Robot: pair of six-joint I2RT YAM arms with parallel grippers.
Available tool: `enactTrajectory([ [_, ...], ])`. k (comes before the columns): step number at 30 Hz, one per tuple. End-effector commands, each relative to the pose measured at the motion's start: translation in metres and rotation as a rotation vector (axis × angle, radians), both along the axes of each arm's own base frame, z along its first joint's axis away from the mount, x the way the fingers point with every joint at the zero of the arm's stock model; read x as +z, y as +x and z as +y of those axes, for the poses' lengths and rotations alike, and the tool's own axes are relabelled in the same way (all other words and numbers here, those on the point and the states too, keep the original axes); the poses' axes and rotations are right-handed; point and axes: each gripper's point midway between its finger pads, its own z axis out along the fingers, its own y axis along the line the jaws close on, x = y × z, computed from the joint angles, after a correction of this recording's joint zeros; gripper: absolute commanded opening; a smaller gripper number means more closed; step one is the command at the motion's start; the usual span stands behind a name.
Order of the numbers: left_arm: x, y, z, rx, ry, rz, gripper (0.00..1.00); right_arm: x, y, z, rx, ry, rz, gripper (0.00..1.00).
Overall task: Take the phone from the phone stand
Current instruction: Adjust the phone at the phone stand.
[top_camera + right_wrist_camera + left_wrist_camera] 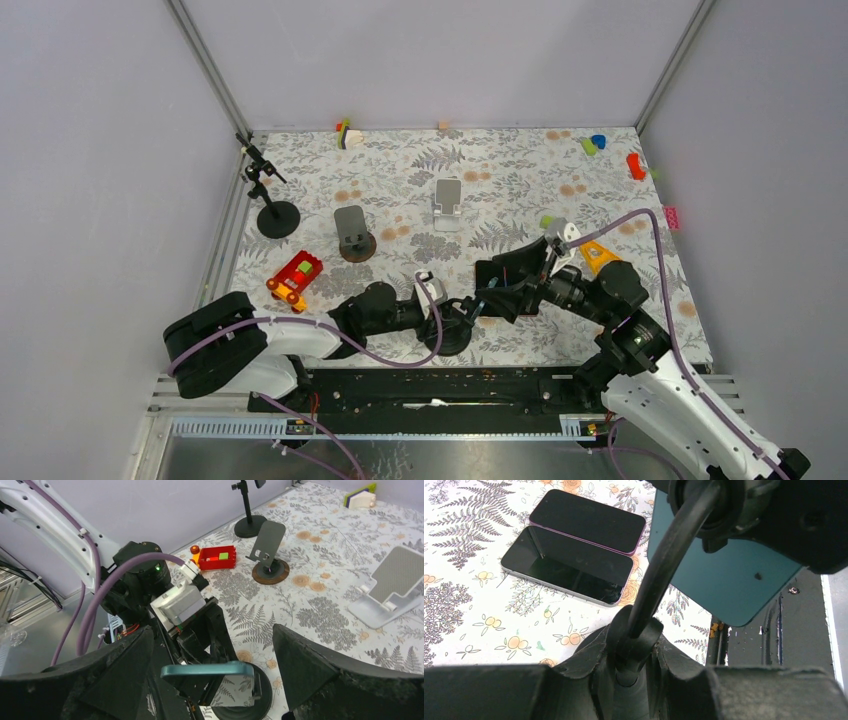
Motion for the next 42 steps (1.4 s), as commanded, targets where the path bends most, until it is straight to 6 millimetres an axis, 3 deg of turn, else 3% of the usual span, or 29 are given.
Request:
enactTrajectory([
  [1, -0.009, -0.016, -0.002, -0.053, 0.03, 0.109, 0.0, -0.02, 0.007, -0.006, -0.059, -0.018, 0.061, 0.95],
  [11, -0.01, -0.017, -0.004, -0.066, 0.038, 0.112, 0.0, -0.052, 0.006, 0.0, -0.044, -0.086, 0.086, 0.97],
  [22, -0.012, -0.016, -0.004, -0.06, 0.038, 0.126, 0.0, -0.037, -0.024, 0.015, 0.098, -0.088, 0.036, 0.97],
  [31, -0.011, -0.016, -0.005, -0.061, 0.035, 0.13, 0.0, -0.071, -0.005, 0.008, -0.032, -0.164, 0.057, 0.92],
  [38, -0.011, -0.016, -0.005, -0.064, 0.036, 0.132, 0.0, -0.08, 0.002, 0.011, -0.066, -0.138, 0.059, 0.89],
  [42, -0.012, -0.017, -0.006, -0.068, 0.037, 0.134, 0.0, -0.076, 0.003, 0.014, -0.059, -0.115, 0.044, 0.79],
])
